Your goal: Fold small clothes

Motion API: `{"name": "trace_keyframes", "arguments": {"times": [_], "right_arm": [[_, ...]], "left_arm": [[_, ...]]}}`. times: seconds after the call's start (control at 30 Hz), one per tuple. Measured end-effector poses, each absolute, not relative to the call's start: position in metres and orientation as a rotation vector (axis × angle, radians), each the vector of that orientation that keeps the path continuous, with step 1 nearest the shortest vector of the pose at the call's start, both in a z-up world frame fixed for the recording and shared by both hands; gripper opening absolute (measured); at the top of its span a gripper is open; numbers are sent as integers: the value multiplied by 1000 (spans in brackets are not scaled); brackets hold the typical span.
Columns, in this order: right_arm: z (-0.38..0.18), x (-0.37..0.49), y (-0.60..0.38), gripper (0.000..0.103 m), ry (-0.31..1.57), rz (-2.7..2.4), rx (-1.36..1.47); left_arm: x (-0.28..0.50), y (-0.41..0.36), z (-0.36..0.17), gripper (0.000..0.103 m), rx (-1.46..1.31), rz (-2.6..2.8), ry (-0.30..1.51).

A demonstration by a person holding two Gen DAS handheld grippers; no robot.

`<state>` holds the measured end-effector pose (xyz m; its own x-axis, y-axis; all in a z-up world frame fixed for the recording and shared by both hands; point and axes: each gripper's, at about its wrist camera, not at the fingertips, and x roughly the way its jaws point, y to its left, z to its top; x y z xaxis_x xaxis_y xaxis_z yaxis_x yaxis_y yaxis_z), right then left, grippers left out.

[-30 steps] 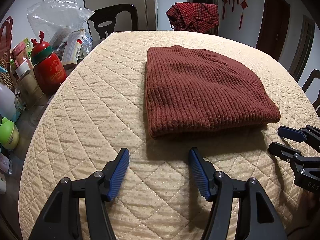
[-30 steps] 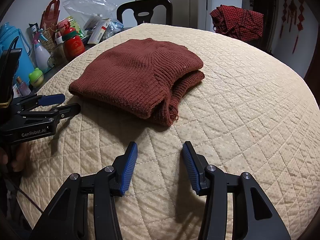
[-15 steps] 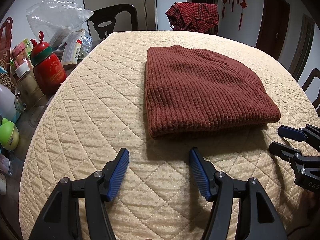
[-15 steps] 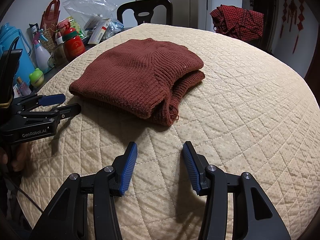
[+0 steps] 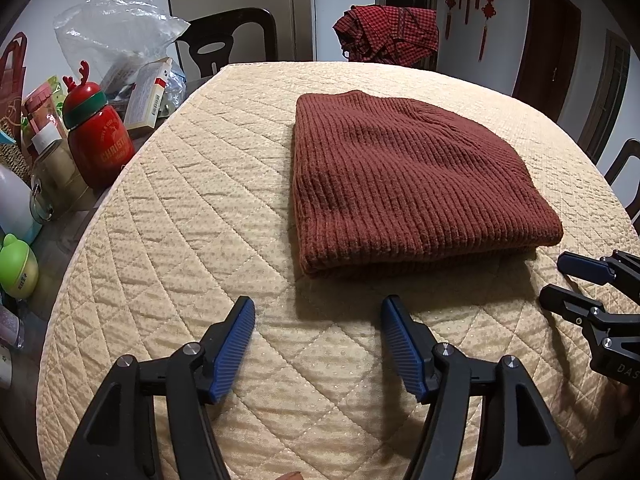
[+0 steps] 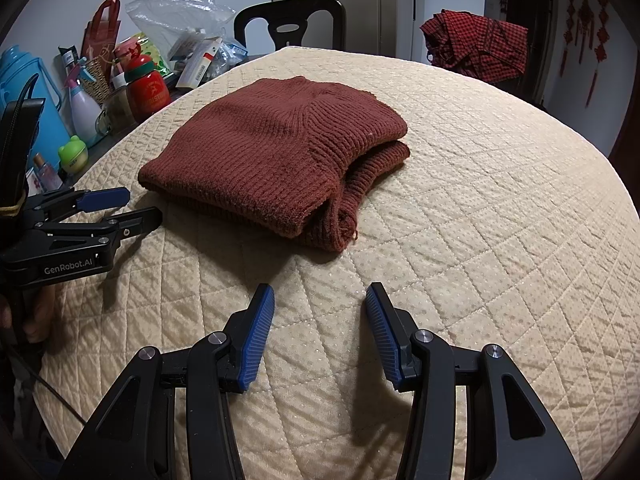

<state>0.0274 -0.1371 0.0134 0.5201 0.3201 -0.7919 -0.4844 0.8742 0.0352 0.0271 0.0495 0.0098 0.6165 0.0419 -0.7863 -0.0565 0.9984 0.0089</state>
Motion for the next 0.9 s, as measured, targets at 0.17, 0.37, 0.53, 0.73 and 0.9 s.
{"name": "trace_keyframes", "arguments": {"times": [0.17,0.37,0.53,0.73,0.9], "right_arm": [[13,27,-137,49,904,487,-198],[13,27,-137,49,903,486,-199],[13,27,-137,49,903,486,-198],[13,27,-137,49,903,487,-197],[13,27,-137,49,903,487,-197]], "left_arm": [[27,49,10,70,-18,57,905],[27,48,10,70,-23,55,905],[27,48,10,72,-22,58,906],[26,49,9,75,-24,65,907],[26,49,9,75,-24,65,907]]}}
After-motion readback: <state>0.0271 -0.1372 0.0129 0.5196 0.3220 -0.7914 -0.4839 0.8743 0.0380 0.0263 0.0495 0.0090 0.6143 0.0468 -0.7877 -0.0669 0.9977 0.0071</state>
